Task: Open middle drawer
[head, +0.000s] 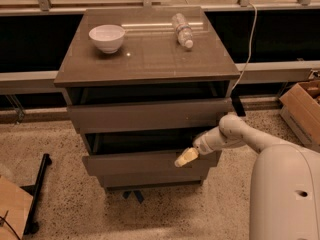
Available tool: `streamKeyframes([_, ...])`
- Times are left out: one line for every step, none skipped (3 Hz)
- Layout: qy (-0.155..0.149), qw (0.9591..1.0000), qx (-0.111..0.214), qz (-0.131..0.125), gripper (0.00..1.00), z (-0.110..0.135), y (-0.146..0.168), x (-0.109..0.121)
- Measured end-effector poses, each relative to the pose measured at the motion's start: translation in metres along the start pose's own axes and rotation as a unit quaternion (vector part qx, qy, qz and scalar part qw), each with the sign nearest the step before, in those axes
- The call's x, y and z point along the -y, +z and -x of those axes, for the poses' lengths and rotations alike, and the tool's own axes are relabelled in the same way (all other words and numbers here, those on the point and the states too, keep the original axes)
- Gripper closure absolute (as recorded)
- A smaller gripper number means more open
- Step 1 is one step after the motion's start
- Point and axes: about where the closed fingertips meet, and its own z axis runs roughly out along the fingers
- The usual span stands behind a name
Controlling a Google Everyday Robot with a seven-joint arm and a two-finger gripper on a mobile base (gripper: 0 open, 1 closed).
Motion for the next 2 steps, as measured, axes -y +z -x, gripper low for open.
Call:
streamKeyframes([0.031,0.9994,-0.016,-0.003,0.18,-0.015,-0.013,-0.009])
streamKeyframes([0.051,0.9983,-0.028,-0.006,0.42,-0.026,-0.027,-0.023])
